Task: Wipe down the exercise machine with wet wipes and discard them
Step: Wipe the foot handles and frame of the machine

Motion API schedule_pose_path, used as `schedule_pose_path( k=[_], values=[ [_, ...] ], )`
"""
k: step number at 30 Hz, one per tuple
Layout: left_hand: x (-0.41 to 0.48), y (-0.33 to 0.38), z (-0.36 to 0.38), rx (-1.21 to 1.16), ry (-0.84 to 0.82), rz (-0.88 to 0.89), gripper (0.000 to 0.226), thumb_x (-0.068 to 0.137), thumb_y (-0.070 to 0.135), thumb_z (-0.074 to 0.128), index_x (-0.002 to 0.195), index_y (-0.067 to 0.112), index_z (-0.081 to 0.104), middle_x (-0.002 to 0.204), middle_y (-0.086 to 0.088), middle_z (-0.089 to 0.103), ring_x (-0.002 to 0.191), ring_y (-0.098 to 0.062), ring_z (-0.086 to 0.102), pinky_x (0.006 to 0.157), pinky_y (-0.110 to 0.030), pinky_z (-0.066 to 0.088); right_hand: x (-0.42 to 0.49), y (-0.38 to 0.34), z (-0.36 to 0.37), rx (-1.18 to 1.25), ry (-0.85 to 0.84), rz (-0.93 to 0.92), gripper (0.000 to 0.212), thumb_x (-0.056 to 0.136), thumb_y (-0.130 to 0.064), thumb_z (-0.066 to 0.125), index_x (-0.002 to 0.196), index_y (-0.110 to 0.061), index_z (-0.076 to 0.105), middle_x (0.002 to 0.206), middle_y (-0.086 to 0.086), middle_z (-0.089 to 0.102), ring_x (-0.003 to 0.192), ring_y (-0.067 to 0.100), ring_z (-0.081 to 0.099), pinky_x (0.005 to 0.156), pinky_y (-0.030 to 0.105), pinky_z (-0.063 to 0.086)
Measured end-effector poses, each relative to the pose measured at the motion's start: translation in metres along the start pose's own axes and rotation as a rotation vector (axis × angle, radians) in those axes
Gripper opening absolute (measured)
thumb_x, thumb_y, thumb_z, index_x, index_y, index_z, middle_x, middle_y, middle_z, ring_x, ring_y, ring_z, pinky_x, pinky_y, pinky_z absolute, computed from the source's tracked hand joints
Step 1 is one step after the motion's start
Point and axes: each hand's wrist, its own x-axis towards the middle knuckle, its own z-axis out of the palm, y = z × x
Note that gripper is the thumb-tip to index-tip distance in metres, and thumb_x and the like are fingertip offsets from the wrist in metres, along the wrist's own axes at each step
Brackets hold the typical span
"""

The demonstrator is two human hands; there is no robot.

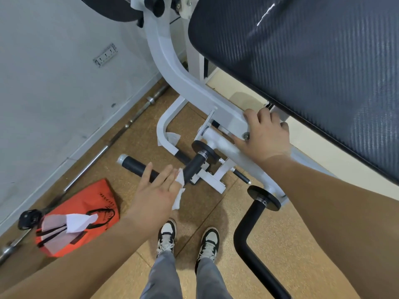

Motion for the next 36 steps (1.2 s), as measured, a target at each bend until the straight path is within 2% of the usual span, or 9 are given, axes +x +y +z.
schedule_pose_path(
  k=[3,8,12,15,20,24,28,33,36],
  values=[
    [-0.012,-0.021,-0.002,0.116,0.018,0.102,0.068,0.081,0.001,0.041,0.149,0.005,0.046,0.159,-0.016,0.041,0.152,-0.034,0.028,0.119,-0.069,0.009,-0.001,0.0,0.001,-0.007,0.005,-0.007,0.067,0.091,-0.071,0.056,0.138,-0.026,0.044,0.13,0.012,0.054,0.121,0.04,0.052,0.1,0.058,0.047],
    [-0.006,-0.071,-0.013,0.214,-0.062,-0.109,0.064,0.093,0.023,0.053,0.155,0.022,0.035,0.169,-0.005,0.02,0.158,-0.024,0.003,0.122,-0.061,-0.008,-0.003,-0.002,-0.008,-0.01,-0.038,0.001,0.069,0.091,-0.071,0.054,0.141,-0.025,0.042,0.133,0.013,0.053,0.123,0.04,0.051,0.102,0.059,0.046],
    [-0.012,-0.092,-0.014,0.011,0.092,-0.314,0.067,0.092,0.015,0.059,0.155,0.018,0.035,0.167,-0.008,0.025,0.157,-0.023,0.009,0.127,-0.051,-0.003,-0.006,-0.004,-0.012,0.036,-0.056,0.006,0.072,0.089,-0.076,0.049,0.142,-0.027,0.042,0.136,0.01,0.052,0.125,0.038,0.051,0.106,0.059,0.043],
    [-0.01,-0.065,-0.005,-0.158,0.225,-0.433,0.084,0.089,0.011,0.062,0.16,0.018,0.018,0.17,-0.005,0.016,0.157,-0.021,0.004,0.128,-0.046,0.004,-0.004,-0.002,-0.015,0.064,-0.073,0.013,0.077,0.088,-0.08,0.045,0.144,-0.028,0.045,0.141,0.008,0.052,0.129,0.037,0.05,0.11,0.058,0.04],
    [-0.032,0.015,0.022,-0.331,0.14,-0.214,0.09,0.091,0.015,0.056,0.163,0.015,0.003,0.17,-0.003,-0.009,0.156,-0.019,-0.015,0.127,-0.039,-0.009,0.001,0.0,-0.017,0.081,-0.129,-0.017,0.081,0.087,-0.082,0.045,0.145,-0.027,0.044,0.141,0.008,0.053,0.132,0.036,0.045,0.109,0.054,0.037],
    [-0.044,0.044,0.013,-0.607,0.22,-0.096,0.077,0.089,0.008,0.059,0.158,0.022,0.03,0.166,0.008,0.016,0.156,-0.01,0.008,0.126,-0.026,-0.003,0.018,0.007,-0.029,0.013,-0.263,-0.072,0.085,0.078,-0.081,0.059,0.137,-0.022,0.045,0.135,0.009,0.051,0.126,0.033,0.048,0.101,0.049,0.044],
    [0.004,0.022,-0.028,-0.839,0.434,-0.393,0.051,0.095,0.007,0.057,0.143,0.019,0.05,0.141,-0.001,0.057,0.132,-0.02,0.049,0.117,-0.036,0.036,0.019,0.008,-0.022,0.094,-0.221,-0.084,0.08,0.075,-0.08,0.059,0.127,-0.02,0.05,0.128,0.008,0.052,0.121,0.033,0.05,0.098,0.047,0.045],
    [0.076,0.033,-0.031,-0.674,0.308,-0.448,0.067,0.093,0.014,0.057,0.153,0.008,0.031,0.149,-0.011,0.046,0.138,-0.03,0.042,0.116,-0.043,0.035,0.023,0.013,-0.017,0.128,-0.248,-0.078,0.084,0.074,-0.078,0.057,0.139,-0.026,0.046,0.132,0.004,0.052,0.124,0.031,0.051,0.103,0.049,0.045],
    [0.073,0.062,-0.005,-0.453,0.098,-0.358,0.086,0.094,0.019,0.052,0.161,0.007,-0.002,0.168,-0.017,0.012,0.154,-0.032,0.013,0.126,-0.044,0.014,0.026,0.015,-0.015,0.139,-0.228,-0.102,0.082,0.076,-0.077,0.059,0.138,-0.026,0.048,0.132,0.003,0.053,0.123,0.028,0.054,0.103,0.047,0.045]
  ],
)
